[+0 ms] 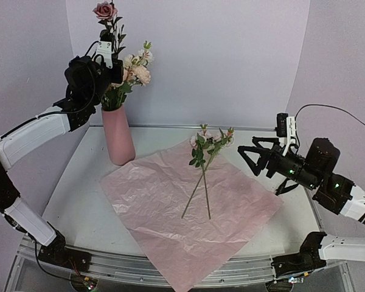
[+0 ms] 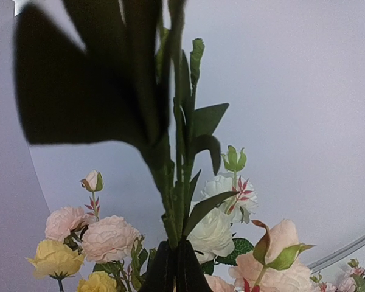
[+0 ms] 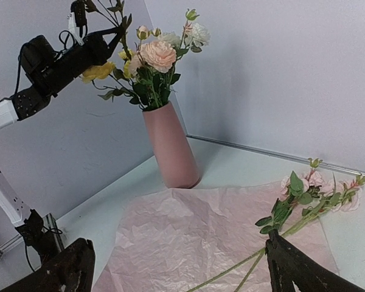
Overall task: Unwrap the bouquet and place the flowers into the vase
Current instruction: Insert the fake flower into the vase.
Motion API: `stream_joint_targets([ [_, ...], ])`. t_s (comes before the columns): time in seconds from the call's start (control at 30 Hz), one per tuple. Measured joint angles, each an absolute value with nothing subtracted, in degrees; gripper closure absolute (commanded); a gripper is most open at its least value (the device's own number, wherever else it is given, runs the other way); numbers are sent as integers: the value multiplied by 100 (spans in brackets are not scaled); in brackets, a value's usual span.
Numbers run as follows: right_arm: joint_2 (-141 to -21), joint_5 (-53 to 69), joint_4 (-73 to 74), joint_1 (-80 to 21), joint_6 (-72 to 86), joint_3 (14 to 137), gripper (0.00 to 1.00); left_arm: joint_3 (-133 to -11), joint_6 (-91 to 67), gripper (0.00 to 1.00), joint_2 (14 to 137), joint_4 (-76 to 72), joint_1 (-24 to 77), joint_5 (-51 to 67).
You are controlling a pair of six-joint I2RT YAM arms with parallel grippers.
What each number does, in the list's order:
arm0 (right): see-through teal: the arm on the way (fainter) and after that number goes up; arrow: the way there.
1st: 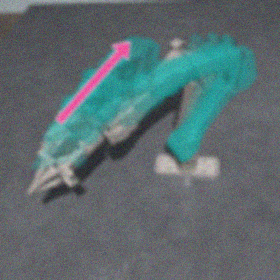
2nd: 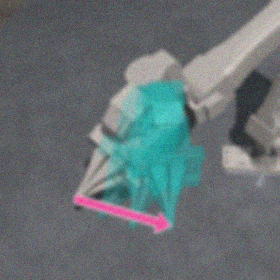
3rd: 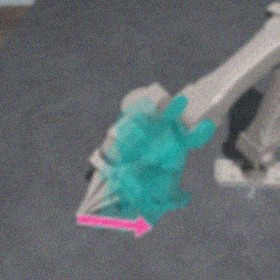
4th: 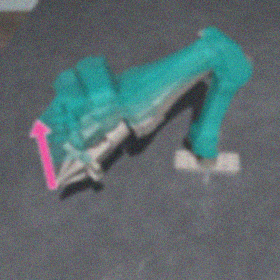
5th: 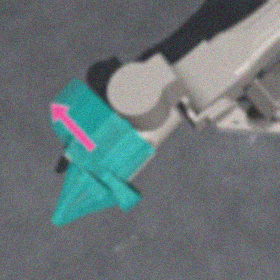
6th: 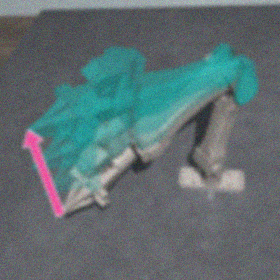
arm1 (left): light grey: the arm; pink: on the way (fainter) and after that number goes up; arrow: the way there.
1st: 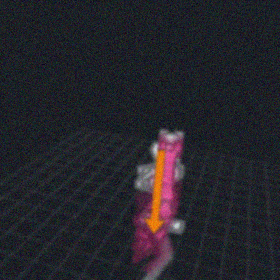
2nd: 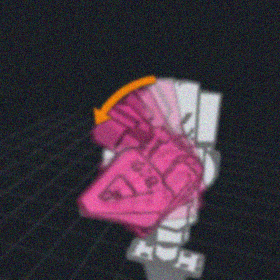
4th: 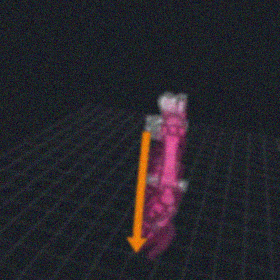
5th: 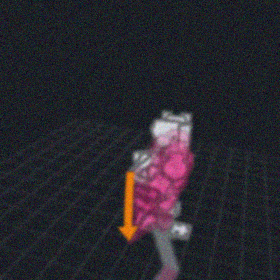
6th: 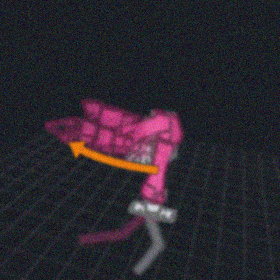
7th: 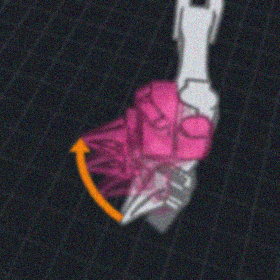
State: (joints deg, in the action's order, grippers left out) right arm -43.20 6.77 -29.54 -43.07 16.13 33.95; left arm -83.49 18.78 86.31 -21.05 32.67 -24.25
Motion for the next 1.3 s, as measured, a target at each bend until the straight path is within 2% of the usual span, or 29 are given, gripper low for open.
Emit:
stream_joint_targets([
  [0.23, -4322, 676, -2953, -4307, 1630, 3351, 2, -8202, 1745, 100, 8802, -2102, 3267, -2847],
  [0.67, -4316, 676, -2932, -4307, 1669, 3321, 2, -7894, 1336, 93, 8821, -2081, 3267, -3431],
  [0.83, -4287, 676, -2929, -4307, 1701, 3299, 2, -7892, 1208, 99, 8859, -1971, 3267, -3541],
  [0.97, -4246, 676, -2913, -4307, 1732, 3247, 2, -7883, 1047, 99, 8978, -1882, 3257, -3618],
  [1.17, -4241, 676, -2896, -4307, 1780, 3205, 2, -7795, 751, 87, 9168, -1627, 3231, -3618],
  [1.3, -4226, 674, -2887, -4307, 1784, 3205, 2, -7784, 581, 73, 9220, -1425, 3223, -3615],
])
